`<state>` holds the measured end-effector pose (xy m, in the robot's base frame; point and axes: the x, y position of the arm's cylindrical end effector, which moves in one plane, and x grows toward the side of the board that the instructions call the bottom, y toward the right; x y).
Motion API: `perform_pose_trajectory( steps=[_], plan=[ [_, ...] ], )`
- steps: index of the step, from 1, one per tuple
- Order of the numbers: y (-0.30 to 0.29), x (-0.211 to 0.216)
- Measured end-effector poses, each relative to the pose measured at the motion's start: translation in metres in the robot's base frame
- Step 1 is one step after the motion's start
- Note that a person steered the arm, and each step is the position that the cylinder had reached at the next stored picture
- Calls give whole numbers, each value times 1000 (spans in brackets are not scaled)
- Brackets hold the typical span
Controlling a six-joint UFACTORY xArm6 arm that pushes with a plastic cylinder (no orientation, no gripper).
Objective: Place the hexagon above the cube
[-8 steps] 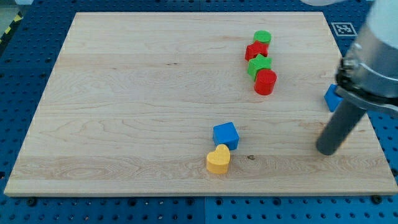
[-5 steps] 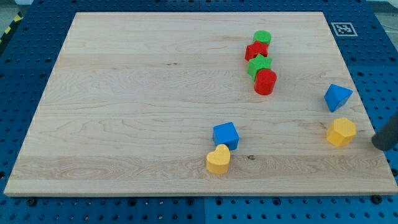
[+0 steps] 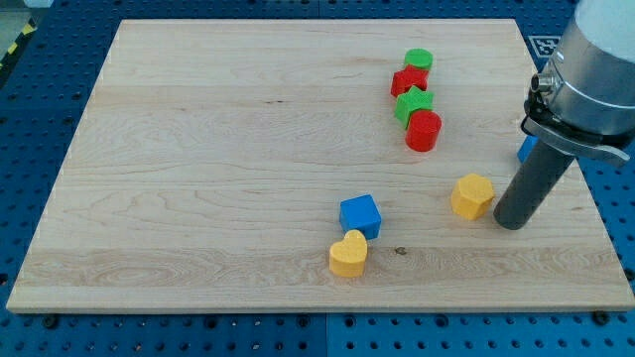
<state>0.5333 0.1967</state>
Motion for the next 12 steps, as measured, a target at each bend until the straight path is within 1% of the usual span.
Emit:
perform_pose_trajectory(
  steps=[1, 2, 3, 4, 5, 6, 7, 8, 9, 10, 11, 12],
  plan=[
    [0, -19],
    [-30, -30],
    [-78, -30],
    [-74, -30],
    [-45, -18],
    [-42, 6],
    [-74, 4],
    [-112, -10],
    [-127, -33],
    [-118, -34],
    [-103, -45],
    [-104, -71]
  ],
)
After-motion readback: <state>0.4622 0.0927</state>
